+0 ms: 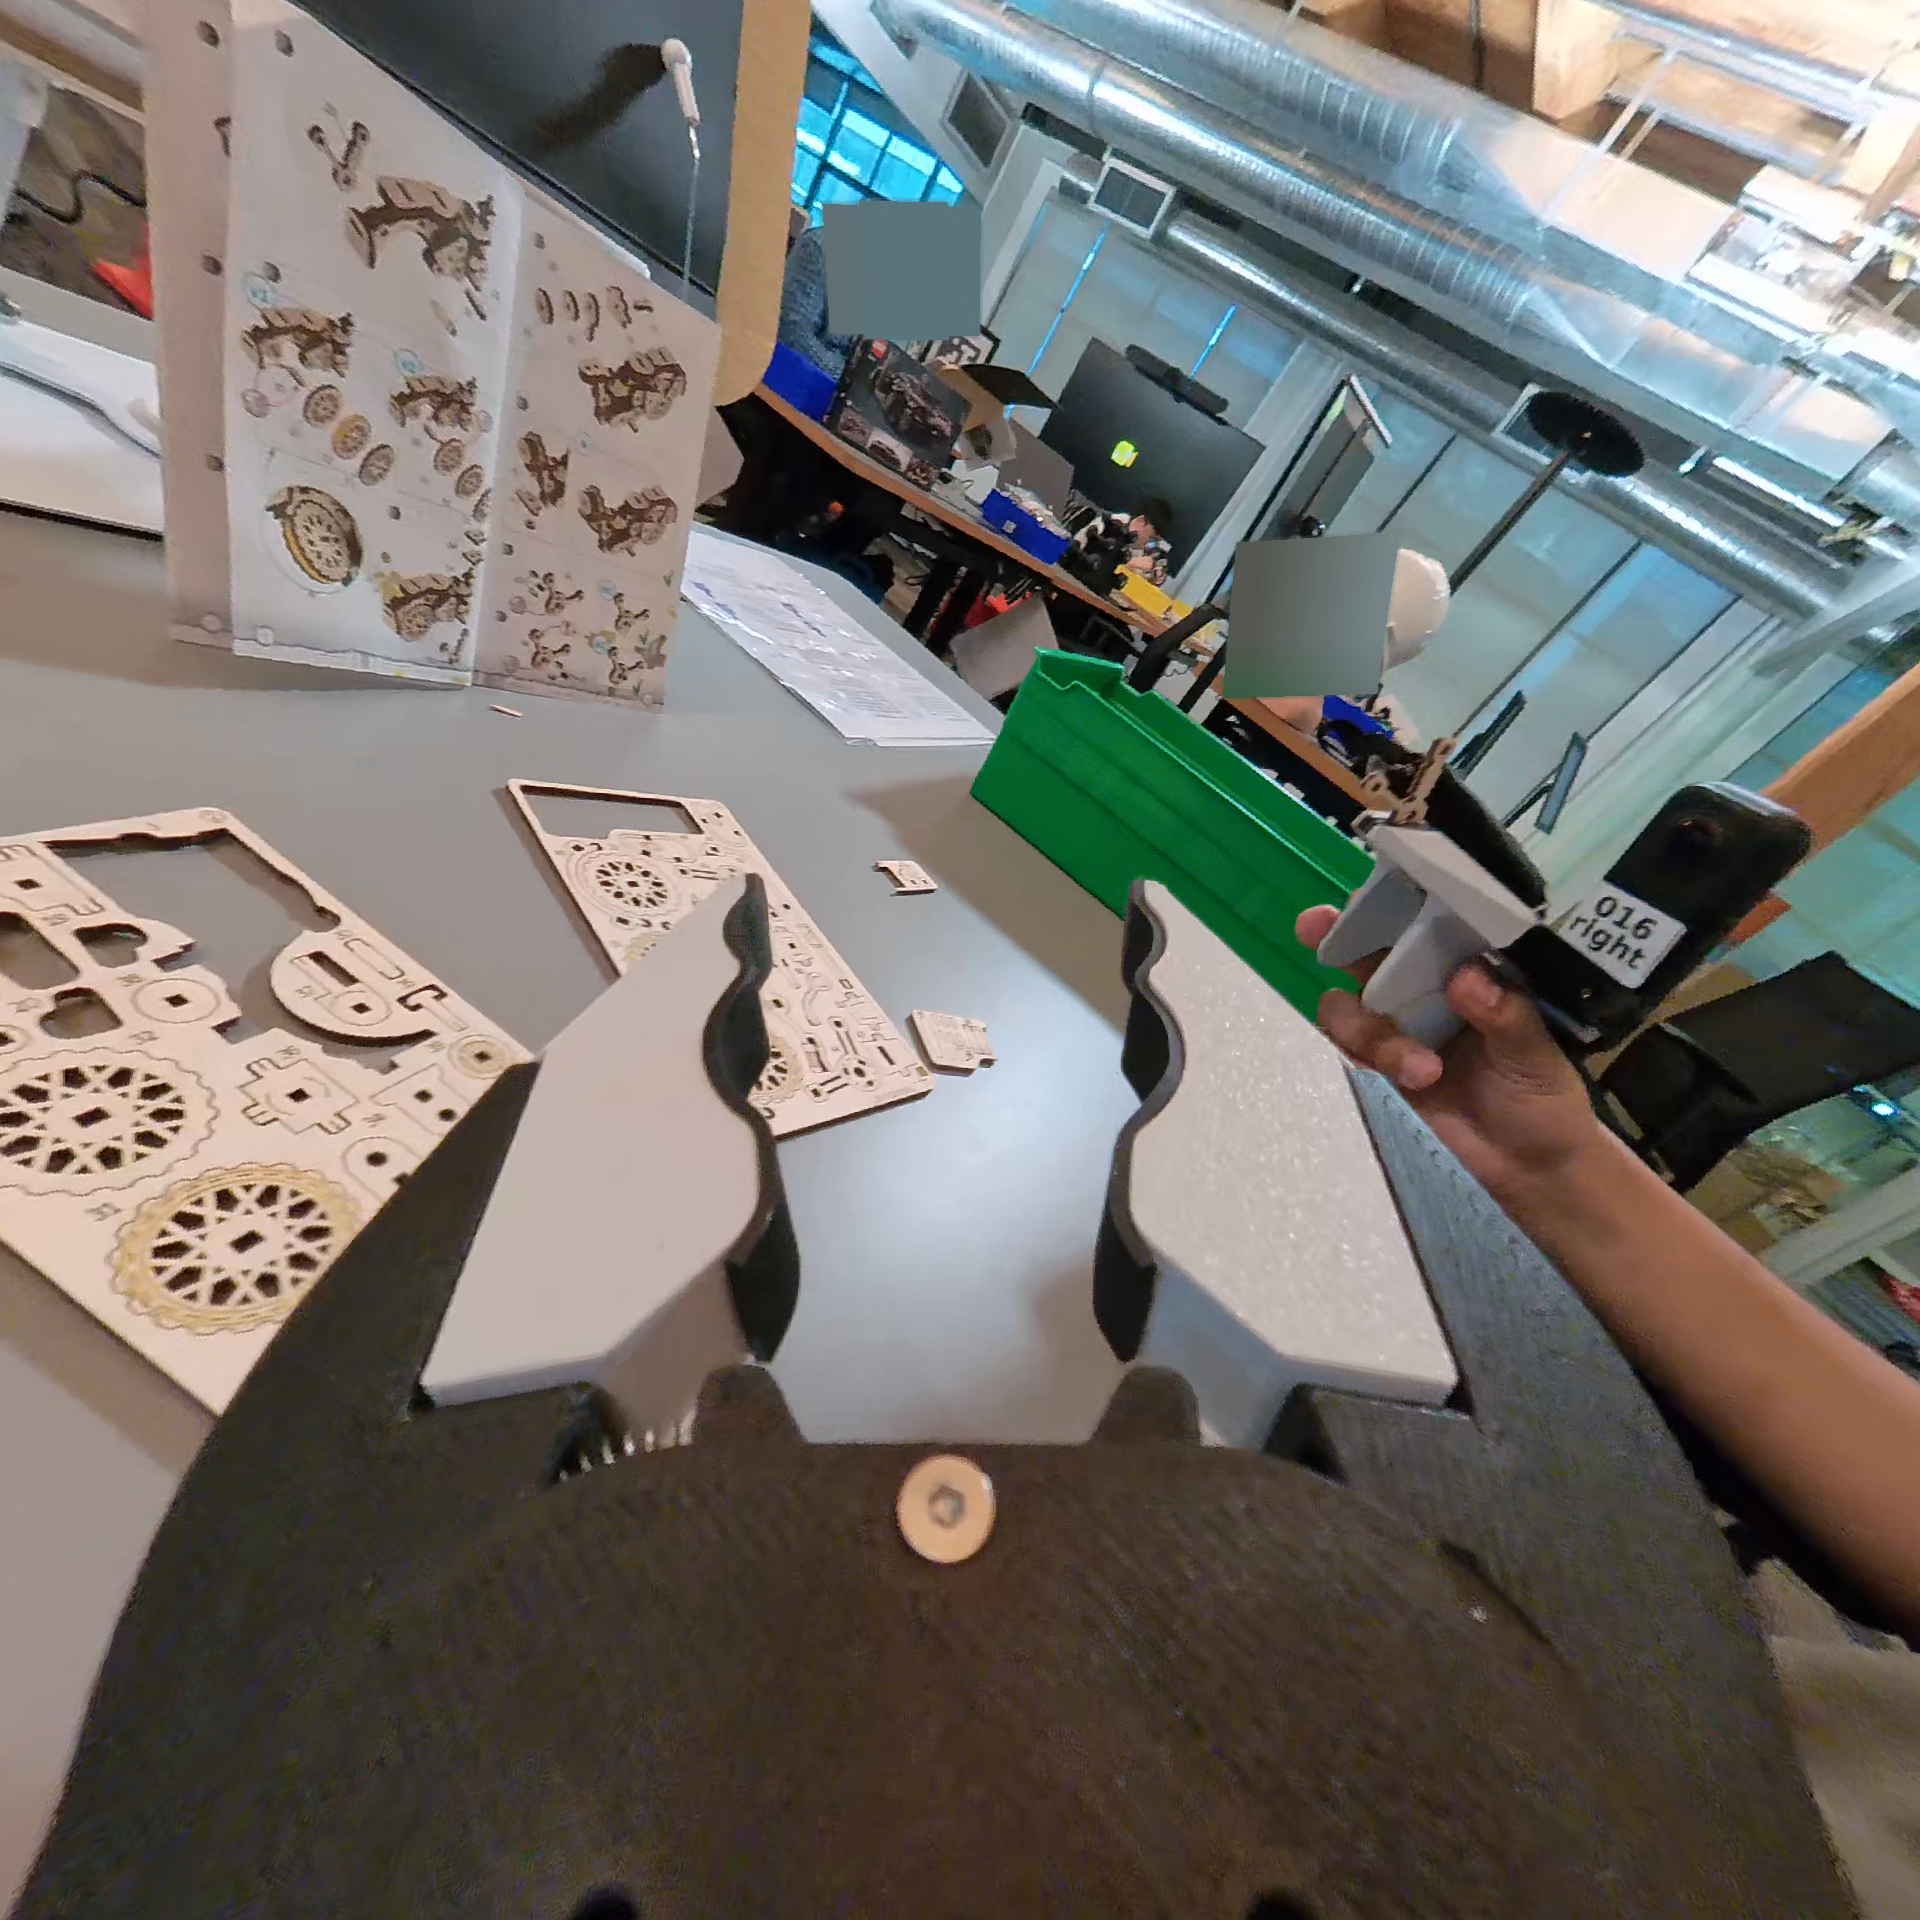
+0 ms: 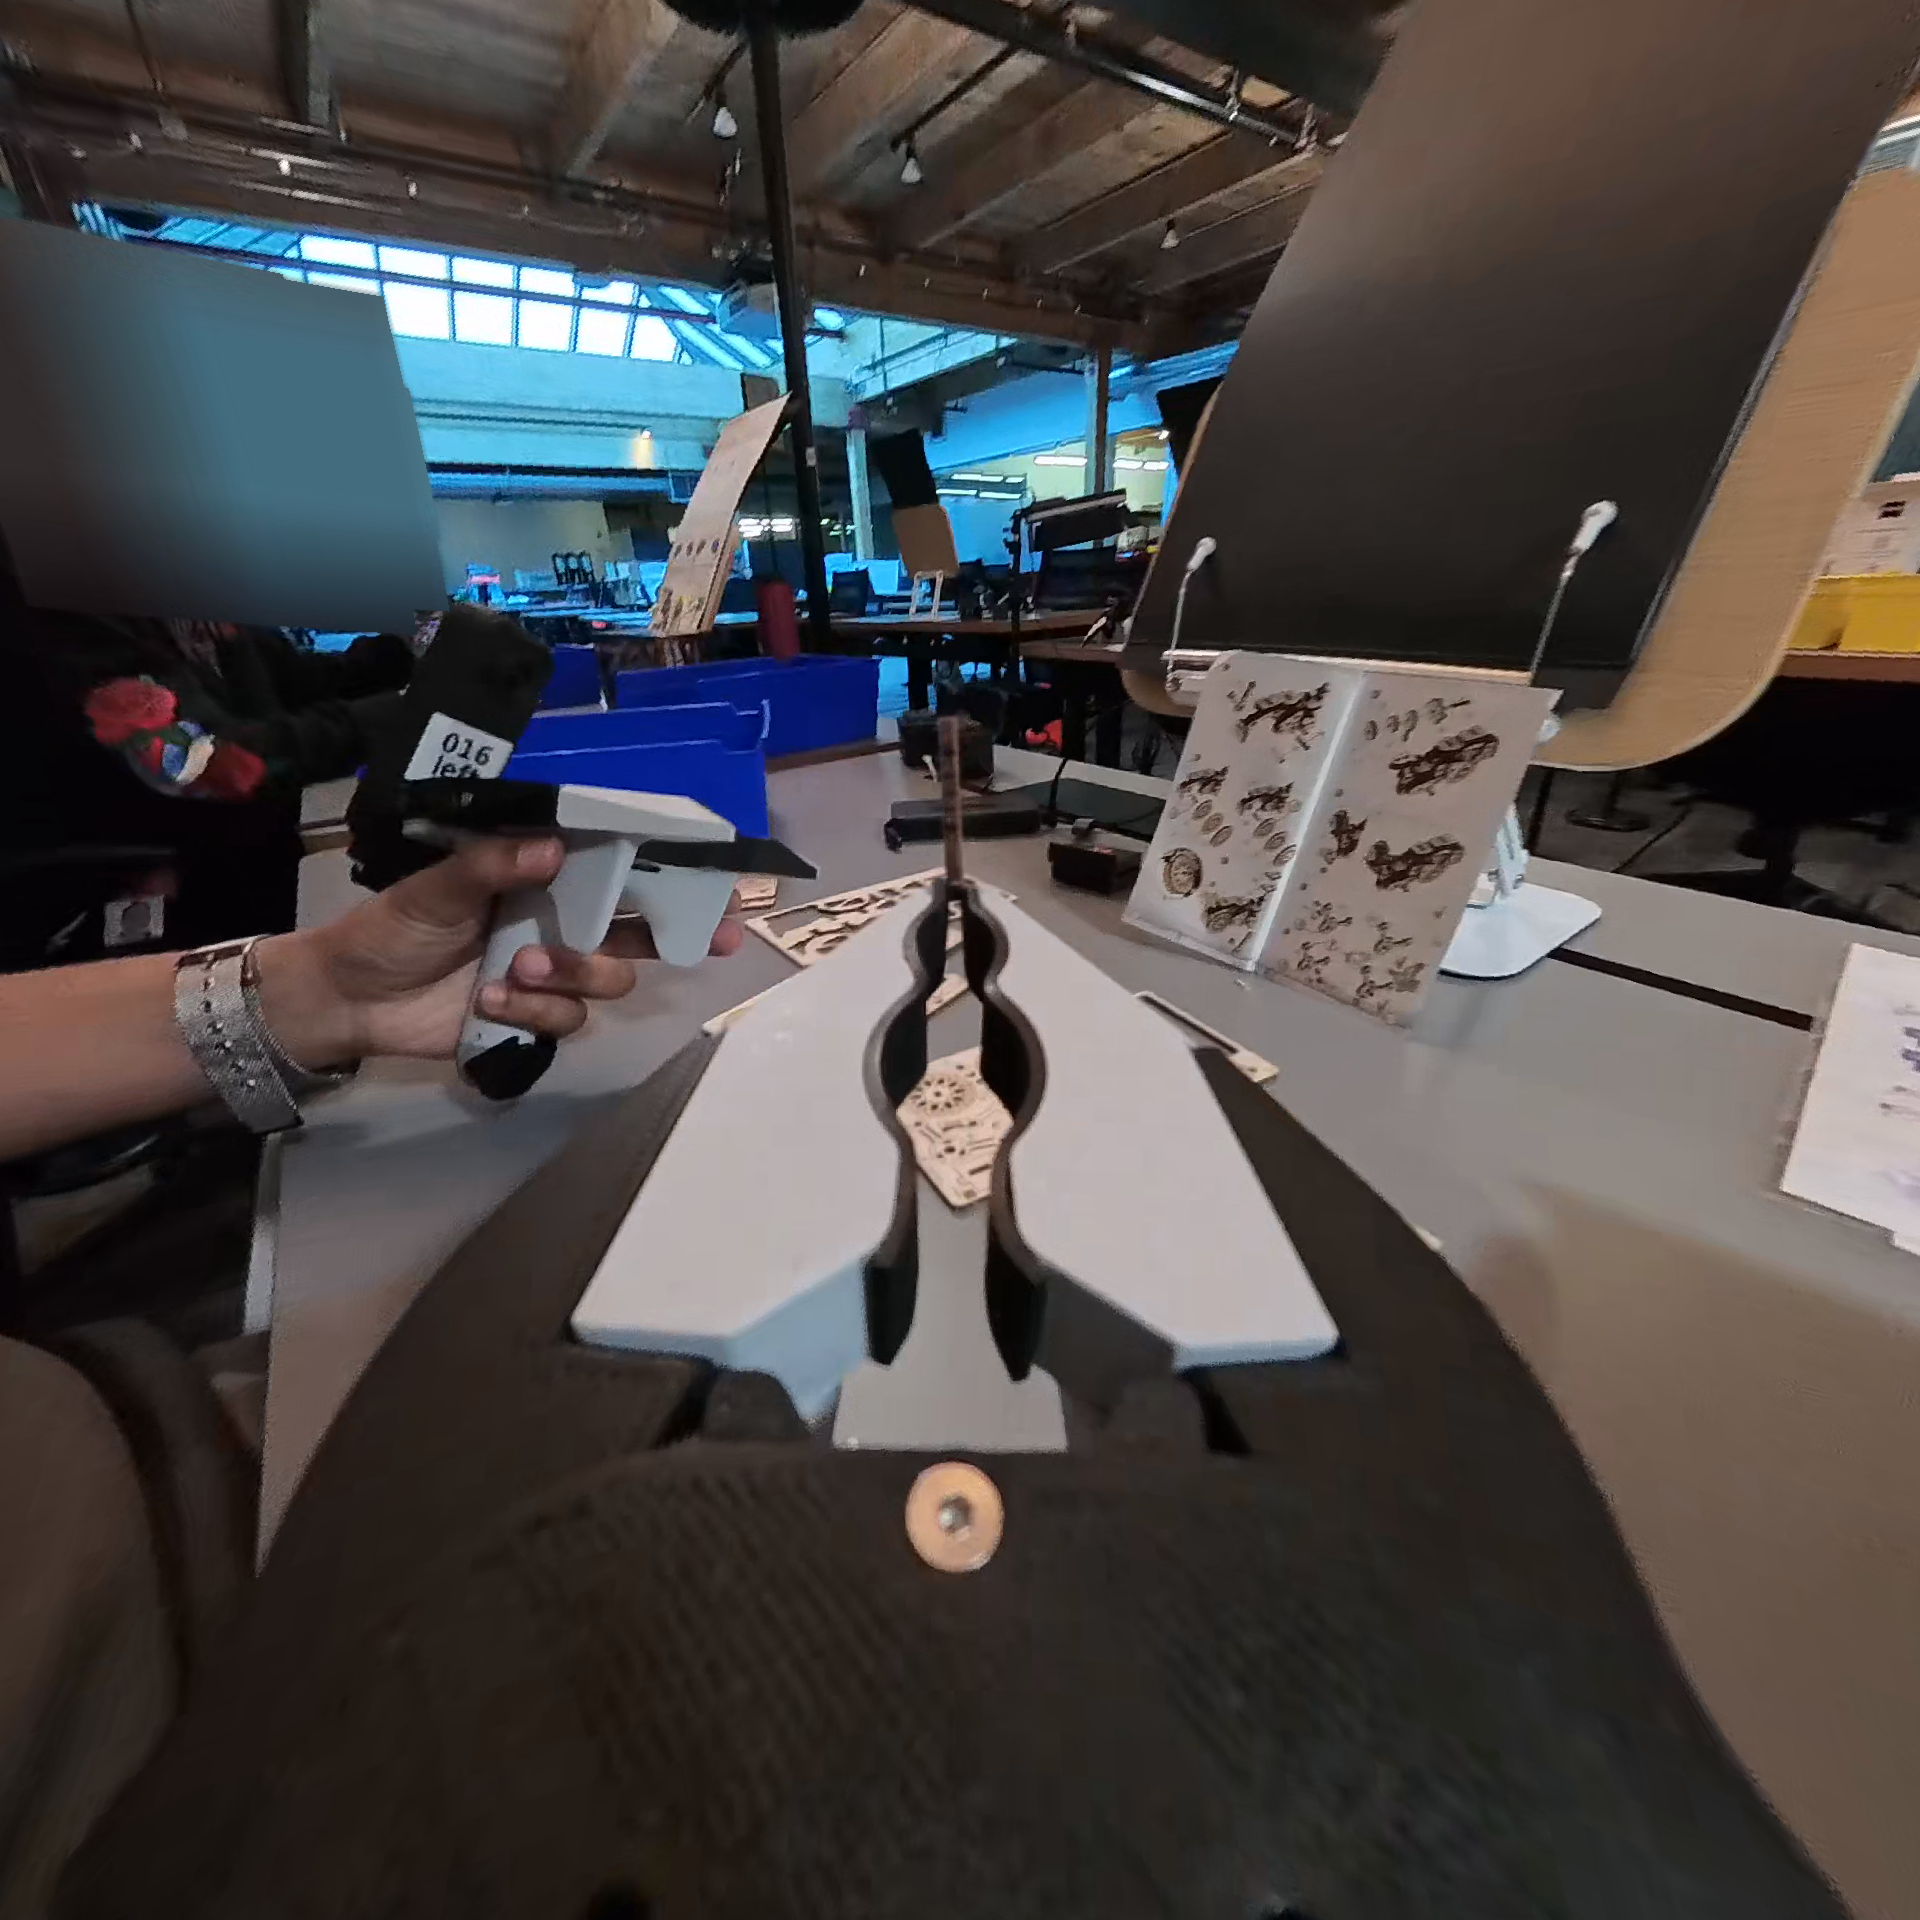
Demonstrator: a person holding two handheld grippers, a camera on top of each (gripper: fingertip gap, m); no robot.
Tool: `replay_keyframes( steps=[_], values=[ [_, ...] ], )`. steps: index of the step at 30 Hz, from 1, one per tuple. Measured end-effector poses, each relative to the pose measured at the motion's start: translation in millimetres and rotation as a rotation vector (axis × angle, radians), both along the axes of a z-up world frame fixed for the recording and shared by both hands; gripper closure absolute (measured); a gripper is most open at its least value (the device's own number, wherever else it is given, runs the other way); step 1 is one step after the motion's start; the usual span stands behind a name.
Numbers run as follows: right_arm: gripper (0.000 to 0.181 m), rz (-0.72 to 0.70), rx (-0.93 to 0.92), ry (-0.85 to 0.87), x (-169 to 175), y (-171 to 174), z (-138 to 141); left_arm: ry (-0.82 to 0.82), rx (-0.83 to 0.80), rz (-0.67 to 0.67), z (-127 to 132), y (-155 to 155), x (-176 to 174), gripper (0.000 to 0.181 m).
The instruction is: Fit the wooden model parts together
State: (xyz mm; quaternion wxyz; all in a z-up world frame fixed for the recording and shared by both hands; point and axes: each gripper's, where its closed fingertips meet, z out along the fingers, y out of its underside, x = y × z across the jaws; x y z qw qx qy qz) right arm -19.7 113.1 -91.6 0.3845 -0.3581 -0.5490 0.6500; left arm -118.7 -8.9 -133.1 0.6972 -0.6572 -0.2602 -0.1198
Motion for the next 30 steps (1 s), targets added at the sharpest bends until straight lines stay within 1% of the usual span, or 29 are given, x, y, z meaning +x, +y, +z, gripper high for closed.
replay_keyframes(
  steps=[5,10,12,16,20,23,26,28,29,30],
  values=[
    [0.181,0.073,-0.028,-0.031,1,-14,-3,-0.032,0.043,-0.067,4,4,16,0.122],
    [0.181,0.123,-0.037,-0.069,4,-25,-5,0.036,0.059,-0.144,10,18,35,0.124],
    [0.181,0.173,-0.049,-0.125,5,-32,-11,0.048,0.056,-0.222,10,30,47,0.124],
    [0.181,0.269,-0.143,-0.23,3,-45,-19,-0.013,0.071,-0.452,10,56,79,0.12],
    [0.181,0.299,-0.191,-0.295,0,-49,-25,-0.083,0.113,-0.625,17,71,98,0.121],
    [0.181,0.319,-0.238,-0.312,-3,-51,-25,-0.135,0.139,-0.682,18,74,105,0.13],
    [0.181,0.351,-0.276,-0.34,-3,-57,-27,-0.176,0.157,-0.661,15,74,103,0.147],
    [0.181,0.378,-0.285,-0.374,-3,-64,-31,-0.205,0.203,-0.645,21,71,98,0.165],
    [0.181,0.384,-0.283,-0.391,-3,-66,-34,-0.222,0.221,-0.631,23,70,94,0.179],
    [0.181,0.389,-0.279,-0.411,-3,-69,-37,-0.231,0.226,-0.622,23,69,92,0.181]
  ],
)
